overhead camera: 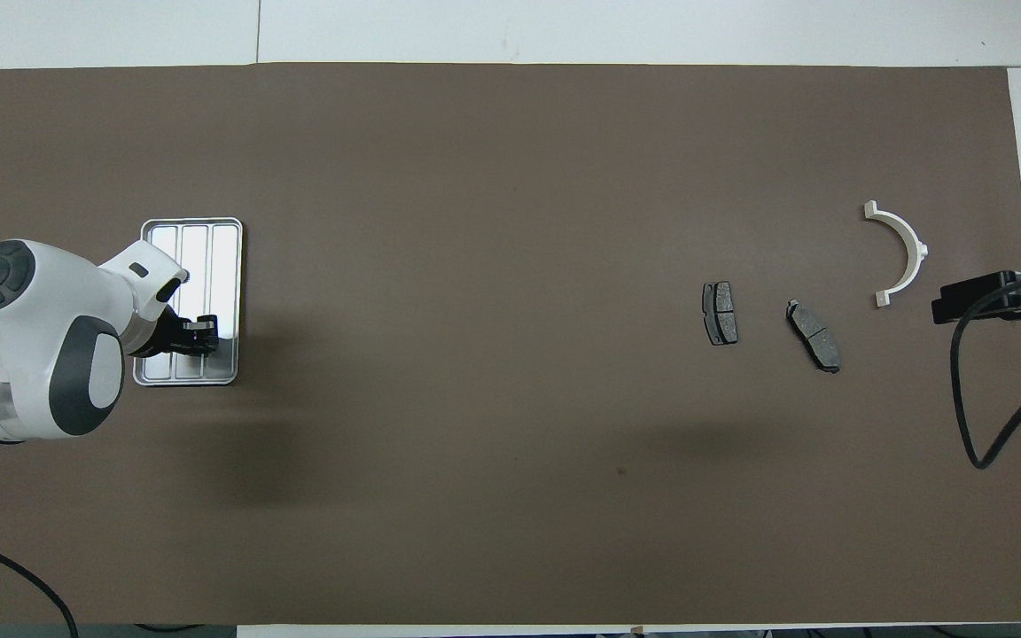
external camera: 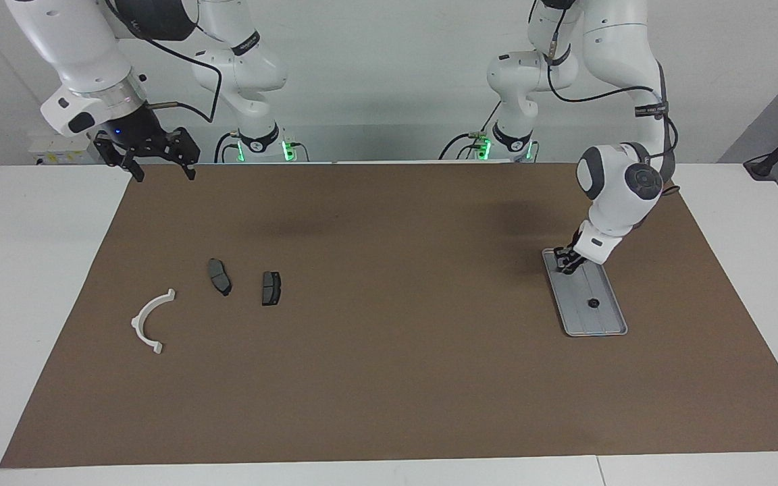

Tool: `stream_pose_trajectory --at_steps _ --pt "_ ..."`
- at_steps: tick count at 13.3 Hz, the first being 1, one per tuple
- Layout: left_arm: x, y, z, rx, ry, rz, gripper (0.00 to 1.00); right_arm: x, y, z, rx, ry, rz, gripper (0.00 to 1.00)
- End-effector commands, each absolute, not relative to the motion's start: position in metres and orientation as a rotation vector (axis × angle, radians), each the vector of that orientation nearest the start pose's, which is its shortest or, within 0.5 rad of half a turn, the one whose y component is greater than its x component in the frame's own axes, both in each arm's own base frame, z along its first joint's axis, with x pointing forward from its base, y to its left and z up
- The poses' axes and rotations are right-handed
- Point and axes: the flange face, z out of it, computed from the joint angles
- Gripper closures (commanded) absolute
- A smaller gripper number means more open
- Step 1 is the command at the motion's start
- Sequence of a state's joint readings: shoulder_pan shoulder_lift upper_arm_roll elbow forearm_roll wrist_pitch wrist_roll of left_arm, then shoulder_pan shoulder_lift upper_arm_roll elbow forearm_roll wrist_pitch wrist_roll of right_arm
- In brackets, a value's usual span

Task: Place bearing gear from tray to pile
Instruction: 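Close the left gripper on the black bearing and lift it, then carry the bearing to the table center and release it with the left gripper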

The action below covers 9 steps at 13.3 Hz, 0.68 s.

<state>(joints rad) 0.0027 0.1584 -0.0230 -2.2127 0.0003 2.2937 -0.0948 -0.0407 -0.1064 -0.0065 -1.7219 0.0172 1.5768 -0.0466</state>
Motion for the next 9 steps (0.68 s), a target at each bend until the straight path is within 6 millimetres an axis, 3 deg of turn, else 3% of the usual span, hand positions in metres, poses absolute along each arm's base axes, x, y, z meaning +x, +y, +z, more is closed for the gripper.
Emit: stream_pose_trajectory --at_steps 1,2,4,9 --pt "0.557 -0.015 0.327 -3.120 -0.102 0.171 0.93 0.514 -0.026 0.611 -3.098 -0.033 0.029 0.00" --pt "0.566 -0.029 0.347 -3.123 -0.099 0.186 0.93 0.514 -0.026 0.611 -3.098 -0.050 0.028 0.00" --pt "0.572 -0.076 0.375 -3.125 -0.198 0.207 0.93 0.514 -0.027 0.611 -3.098 -0.057 0.028 0.00" --pt "0.558 -0.239 0.405 -3.118 -0.536 0.104 0.92 0.514 -0.027 0.611 -3.098 -0.066 0.023 0.00"
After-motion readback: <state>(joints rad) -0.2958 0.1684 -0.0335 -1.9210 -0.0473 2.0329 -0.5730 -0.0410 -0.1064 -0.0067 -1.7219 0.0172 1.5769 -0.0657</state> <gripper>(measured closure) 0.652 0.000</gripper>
